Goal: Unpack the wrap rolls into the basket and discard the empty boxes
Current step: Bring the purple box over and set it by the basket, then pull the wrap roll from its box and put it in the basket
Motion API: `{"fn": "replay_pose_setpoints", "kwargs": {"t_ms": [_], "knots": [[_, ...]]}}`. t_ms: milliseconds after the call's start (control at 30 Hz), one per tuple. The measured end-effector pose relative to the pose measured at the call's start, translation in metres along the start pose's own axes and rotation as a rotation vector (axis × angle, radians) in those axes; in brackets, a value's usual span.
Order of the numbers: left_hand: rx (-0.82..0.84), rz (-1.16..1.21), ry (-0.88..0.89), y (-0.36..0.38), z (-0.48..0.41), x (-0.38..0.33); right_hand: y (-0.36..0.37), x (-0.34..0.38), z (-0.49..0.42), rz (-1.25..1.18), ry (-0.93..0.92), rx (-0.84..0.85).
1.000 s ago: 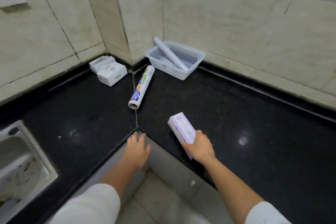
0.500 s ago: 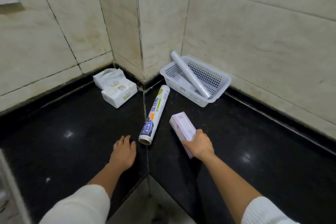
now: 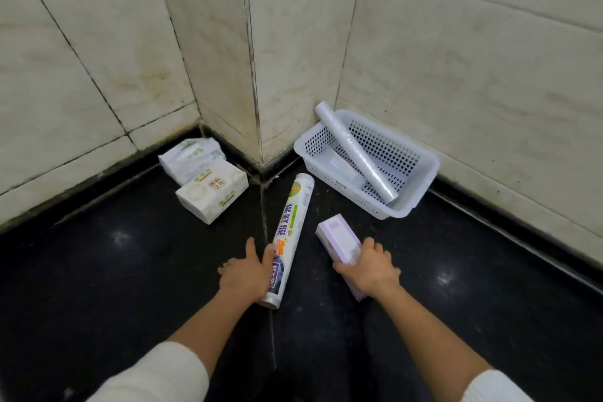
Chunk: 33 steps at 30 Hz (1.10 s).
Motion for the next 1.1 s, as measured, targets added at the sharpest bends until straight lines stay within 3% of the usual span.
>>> {"fn": "replay_pose_setpoints", "kwargs": {"t_ms": [200,267,367,533,700,833,933,1100], "knots": [[-0.098,0.086,0.236,-0.003,0.0,-0.034,-0.034,0.058,0.001,-0.059,-0.325,-0.314],[-0.075,0.078,0.277,0.003,0.0,-0.037,-0.027,0.075,0.001,-0.2,-0.404,-0.232],[-0.065,0.206,0.313,0.002,-0.003,-0.032,0.007,0.089,-0.007,-0.265,-0.344,0.004],[0.044,0.695,0.263,-0.002,-0.012,-0.007,0.055,0.088,-0.02,-0.389,-0.183,0.232],[0.405,1.177,0.197,0.015,-0.01,0.008,0.067,0.101,-0.018,-0.739,-0.12,0.326],[0.658,1.348,0.207,0.027,-0.004,0.006,0.067,0.109,-0.012,-0.918,-0.091,0.404],[0.635,1.285,0.22,0.028,-0.004,0.006,0.065,0.11,-0.011,-0.955,-0.081,0.4],[0.434,1.155,0.24,0.018,-0.004,0.013,0.067,0.104,-0.014,-0.964,-0.053,0.375]]}}
Point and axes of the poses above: each hand's wrist, its own z-axis away from the middle knuckle, its own y-axis out of the palm, x = y × z, the point moved 8 cm from there along -z, towards the middle knuckle, and after that the axes turned 7 degrees about x, right-handed, at the moved point
